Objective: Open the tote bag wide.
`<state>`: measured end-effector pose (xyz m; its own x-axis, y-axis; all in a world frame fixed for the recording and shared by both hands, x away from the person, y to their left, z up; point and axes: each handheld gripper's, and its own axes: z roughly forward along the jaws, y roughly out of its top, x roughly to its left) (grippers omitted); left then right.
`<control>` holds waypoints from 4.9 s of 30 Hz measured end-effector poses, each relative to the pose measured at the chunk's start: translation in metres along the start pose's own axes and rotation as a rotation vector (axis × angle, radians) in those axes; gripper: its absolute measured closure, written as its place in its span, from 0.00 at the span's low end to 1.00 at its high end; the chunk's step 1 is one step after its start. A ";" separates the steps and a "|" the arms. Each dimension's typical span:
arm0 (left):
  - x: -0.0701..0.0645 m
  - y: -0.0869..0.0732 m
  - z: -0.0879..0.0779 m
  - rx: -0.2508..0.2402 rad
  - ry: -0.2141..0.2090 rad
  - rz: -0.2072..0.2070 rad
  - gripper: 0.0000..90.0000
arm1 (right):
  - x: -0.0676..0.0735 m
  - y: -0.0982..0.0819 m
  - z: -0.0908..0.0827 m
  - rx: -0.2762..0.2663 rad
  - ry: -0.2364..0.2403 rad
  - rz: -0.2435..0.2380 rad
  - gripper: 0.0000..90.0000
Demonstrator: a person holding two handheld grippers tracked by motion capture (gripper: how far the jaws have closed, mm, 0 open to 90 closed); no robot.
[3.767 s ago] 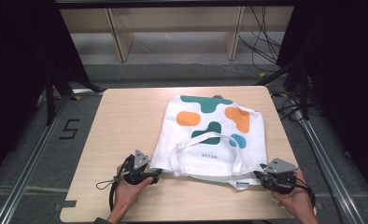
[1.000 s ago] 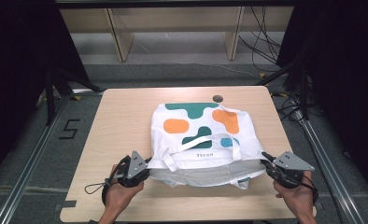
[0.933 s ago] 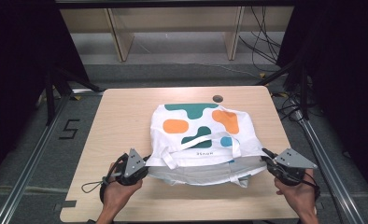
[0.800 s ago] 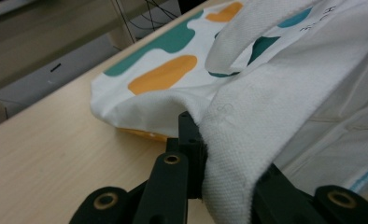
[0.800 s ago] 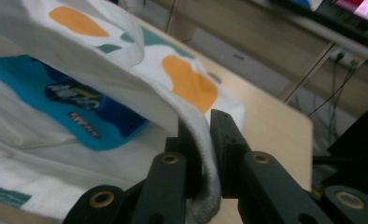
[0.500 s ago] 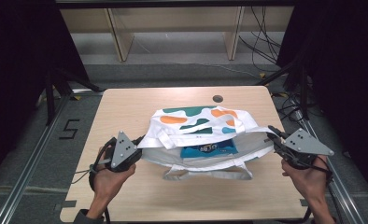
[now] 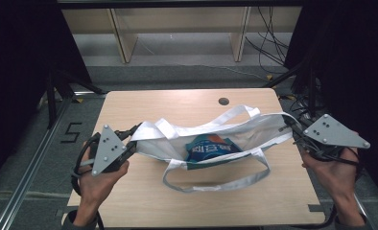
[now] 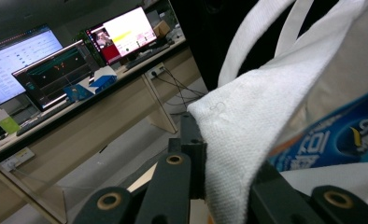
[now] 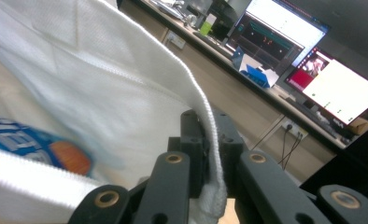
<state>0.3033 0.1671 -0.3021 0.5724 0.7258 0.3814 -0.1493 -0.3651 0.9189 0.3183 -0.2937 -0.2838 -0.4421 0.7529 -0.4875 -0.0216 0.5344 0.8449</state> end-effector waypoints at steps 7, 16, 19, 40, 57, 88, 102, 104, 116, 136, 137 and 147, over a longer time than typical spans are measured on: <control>0.016 0.008 0.001 -0.012 -0.024 -0.074 0.96 | -0.010 0.023 -0.001 -0.018 -0.008 -0.028 0.95; 0.028 -0.036 0.026 0.070 -0.047 -0.170 0.96 | -0.001 0.007 0.030 0.009 0.010 0.008 0.95; 0.026 -0.043 0.029 0.075 -0.055 -0.184 0.95 | 0.004 -0.006 0.032 -0.034 0.020 0.080 0.95; 0.014 -0.084 0.053 0.213 -0.109 -0.209 0.91 | 0.014 -0.024 0.041 0.062 0.027 0.031 0.95; 0.031 -0.114 0.101 0.221 -0.101 -0.337 0.91 | 0.001 -0.032 0.091 0.089 0.001 0.117 0.94; 0.029 -0.132 0.112 0.274 -0.065 -0.421 0.73 | 0.037 -0.001 0.047 0.038 0.298 0.317 0.47; 0.036 -0.092 0.077 0.241 -0.030 -0.463 0.44 | 0.047 -0.016 0.072 0.066 0.378 0.383 0.66; 0.031 -0.085 0.067 0.242 -0.063 -0.485 0.40 | 0.044 -0.013 0.067 0.055 0.330 0.374 0.56; -0.032 -0.092 0.082 0.315 -0.252 -0.482 0.56 | 0.057 0.007 0.062 0.000 0.332 0.339 0.49; -0.078 -0.125 0.103 0.420 -0.330 -0.259 0.96 | 0.090 -0.075 0.087 0.309 0.435 0.123 0.98; -0.080 -0.129 0.106 0.414 -0.324 -0.279 0.96 | 0.094 -0.081 0.092 0.336 0.449 0.126 0.98; -0.097 -0.155 0.111 0.516 -0.401 -0.300 0.93 | 0.123 -0.119 0.113 0.448 0.507 0.101 0.98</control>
<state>0.3605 0.0888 -0.4921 0.7959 0.6042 -0.0377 0.4045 -0.4843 0.7758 0.3681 -0.2211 -0.4695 -0.7900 0.5931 -0.1553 0.3672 0.6605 0.6549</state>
